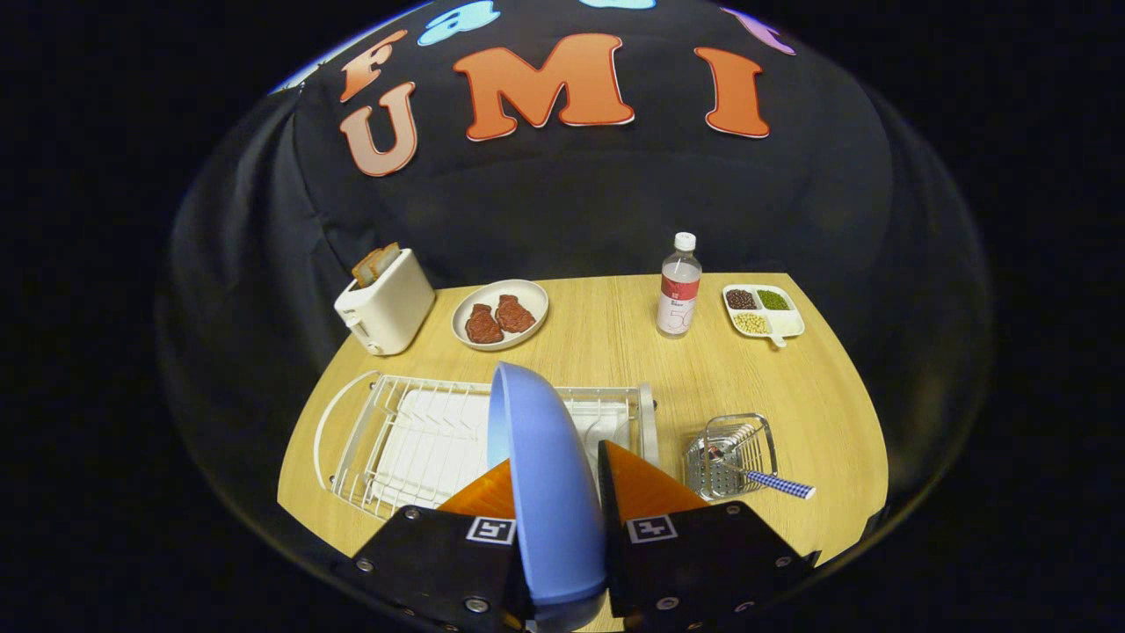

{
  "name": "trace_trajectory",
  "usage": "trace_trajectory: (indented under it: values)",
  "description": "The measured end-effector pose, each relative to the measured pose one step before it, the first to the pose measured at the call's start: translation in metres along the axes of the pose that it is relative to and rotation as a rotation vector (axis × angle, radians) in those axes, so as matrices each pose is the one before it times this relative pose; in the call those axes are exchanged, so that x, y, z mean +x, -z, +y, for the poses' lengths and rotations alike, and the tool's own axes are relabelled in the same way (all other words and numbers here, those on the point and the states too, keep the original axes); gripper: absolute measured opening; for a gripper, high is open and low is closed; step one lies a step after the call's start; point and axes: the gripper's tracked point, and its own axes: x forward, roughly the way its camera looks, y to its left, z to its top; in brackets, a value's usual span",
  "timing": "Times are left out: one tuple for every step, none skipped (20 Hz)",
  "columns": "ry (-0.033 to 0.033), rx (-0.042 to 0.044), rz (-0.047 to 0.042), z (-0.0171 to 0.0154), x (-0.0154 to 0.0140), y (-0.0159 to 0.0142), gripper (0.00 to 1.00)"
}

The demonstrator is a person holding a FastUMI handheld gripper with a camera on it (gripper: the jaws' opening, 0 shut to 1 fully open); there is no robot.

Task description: Take the plate from the dish rack, then take the spoon from the basket and place it into the plate.

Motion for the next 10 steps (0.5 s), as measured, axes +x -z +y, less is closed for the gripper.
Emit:
trace_trajectory:
  values:
    - [-0.01412, -0.0039, -0.00901, -0.0002, -0.0082, 0.00803, 0.31]
    - [-0.01003, -0.00152, -0.00476, -0.00128, -0.00825, 0.01063, 0.31]
    - [-0.0111, 0.00597, -0.00147, -0.001, -0.00618, 0.01145, 0.31]
    - [-0.01619, 0.0066, 0.00512, -0.00095, -0.00544, 0.01323, 0.31]
    - [-0.0158, 0.01263, 0.01241, 0.00013, -0.00408, 0.01403, 0.31]
    - [-0.01916, 0.01164, 0.01208, -0.0001, -0.00241, 0.01399, 0.31]
    - [-0.01391, 0.01313, 0.01496, -0.00149, -0.00085, 0.01429, 0.31]
    - [-0.01353, 0.01403, 0.01004, -0.0019, -0.00087, 0.01252, 0.31]
    - [-0.01739, 0.0041, 0.01048, -0.00093, 0.00195, 0.01117, 0.31]
    - [-0.03572, 0.00504, 0.01435, 0.00264, 0.00232, 0.01096, 0.31]
